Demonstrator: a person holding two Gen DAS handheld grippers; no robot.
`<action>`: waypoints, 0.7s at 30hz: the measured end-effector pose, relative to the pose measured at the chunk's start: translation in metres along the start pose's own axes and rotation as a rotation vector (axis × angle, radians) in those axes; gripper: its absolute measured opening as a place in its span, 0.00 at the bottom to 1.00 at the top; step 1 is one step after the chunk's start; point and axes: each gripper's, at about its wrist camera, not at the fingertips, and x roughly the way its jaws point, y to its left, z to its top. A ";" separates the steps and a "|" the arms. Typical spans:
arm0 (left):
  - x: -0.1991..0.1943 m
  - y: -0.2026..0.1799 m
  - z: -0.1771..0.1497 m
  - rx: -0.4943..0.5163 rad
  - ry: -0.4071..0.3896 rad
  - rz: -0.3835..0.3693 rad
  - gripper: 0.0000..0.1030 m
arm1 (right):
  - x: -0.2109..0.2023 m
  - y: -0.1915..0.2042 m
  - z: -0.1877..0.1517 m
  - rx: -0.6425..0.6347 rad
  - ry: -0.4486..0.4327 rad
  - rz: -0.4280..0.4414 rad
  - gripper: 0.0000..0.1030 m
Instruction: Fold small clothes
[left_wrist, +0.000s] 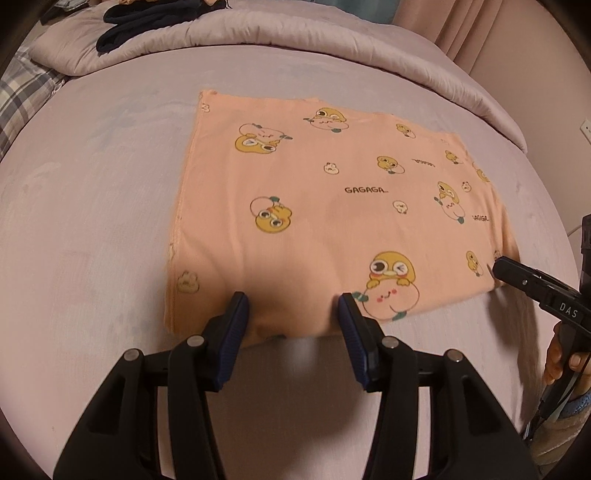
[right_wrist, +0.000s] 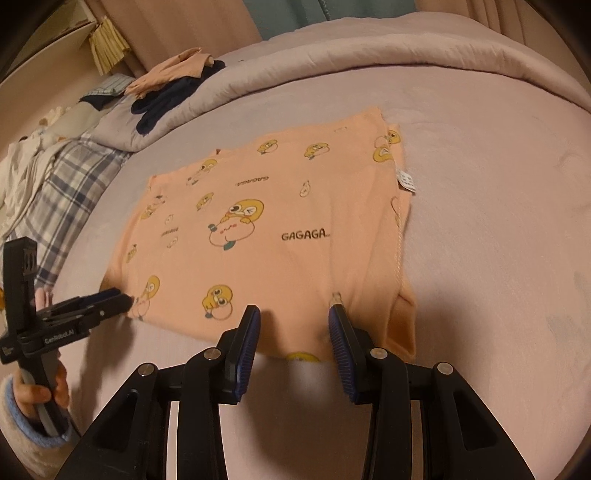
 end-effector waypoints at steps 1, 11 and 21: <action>-0.002 0.000 -0.002 -0.007 0.002 -0.002 0.48 | -0.002 0.000 -0.002 0.001 0.001 -0.003 0.39; -0.032 -0.002 -0.031 -0.056 0.005 -0.017 0.63 | -0.030 0.015 -0.017 -0.049 -0.018 -0.020 0.40; -0.073 -0.004 -0.055 -0.096 -0.045 -0.012 0.79 | -0.058 0.047 -0.027 -0.118 -0.075 -0.018 0.53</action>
